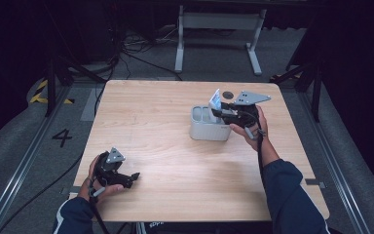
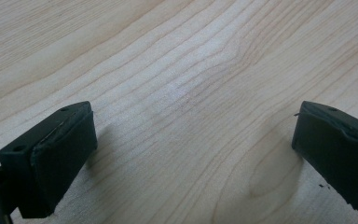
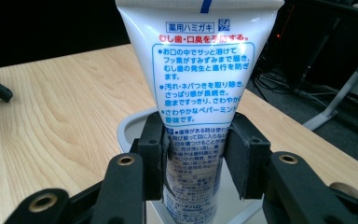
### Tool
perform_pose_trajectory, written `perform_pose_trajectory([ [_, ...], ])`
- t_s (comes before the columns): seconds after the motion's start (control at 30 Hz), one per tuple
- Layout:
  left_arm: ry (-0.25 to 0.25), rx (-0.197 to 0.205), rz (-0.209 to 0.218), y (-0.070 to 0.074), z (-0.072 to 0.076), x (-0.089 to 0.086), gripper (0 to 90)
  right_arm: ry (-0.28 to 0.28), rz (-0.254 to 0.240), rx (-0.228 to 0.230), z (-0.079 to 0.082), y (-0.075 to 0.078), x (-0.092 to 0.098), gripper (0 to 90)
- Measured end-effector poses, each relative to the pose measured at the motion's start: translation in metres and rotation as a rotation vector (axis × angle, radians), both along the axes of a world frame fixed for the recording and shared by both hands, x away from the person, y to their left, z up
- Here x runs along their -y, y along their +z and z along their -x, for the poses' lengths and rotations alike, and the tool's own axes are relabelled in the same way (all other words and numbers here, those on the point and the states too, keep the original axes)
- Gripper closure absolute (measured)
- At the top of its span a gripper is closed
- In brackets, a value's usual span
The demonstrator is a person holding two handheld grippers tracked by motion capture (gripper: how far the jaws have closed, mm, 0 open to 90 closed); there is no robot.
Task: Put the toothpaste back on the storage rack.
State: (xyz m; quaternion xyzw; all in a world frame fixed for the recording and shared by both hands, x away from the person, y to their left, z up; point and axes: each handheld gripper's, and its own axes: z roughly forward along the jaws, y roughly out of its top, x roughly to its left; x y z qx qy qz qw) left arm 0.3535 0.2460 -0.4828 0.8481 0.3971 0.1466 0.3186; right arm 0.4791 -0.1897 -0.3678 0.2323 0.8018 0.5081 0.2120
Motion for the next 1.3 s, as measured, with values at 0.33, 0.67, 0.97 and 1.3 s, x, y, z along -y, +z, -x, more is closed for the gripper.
perform_pose_trajectory([
  [0.33,0.0,0.0,0.0,0.0,0.0,0.0,0.3,-0.006,0.031,-0.024,0.001,-0.007,0.006,61.5],
  [0.67,0.0,0.001,0.0,0.0,0.0,0.0,0.3,-0.012,0.075,-0.048,0.002,-0.015,0.009,60.2],
  [0.97,-0.001,0.001,0.0,0.0,0.0,0.0,0.3,-0.005,0.06,-0.051,0.003,-0.016,0.011,59.7],
  [1.3,-0.001,0.0,-0.001,0.0,0.0,0.0,0.2,0.005,0.043,-0.06,0.006,-0.017,0.012,60.1],
])
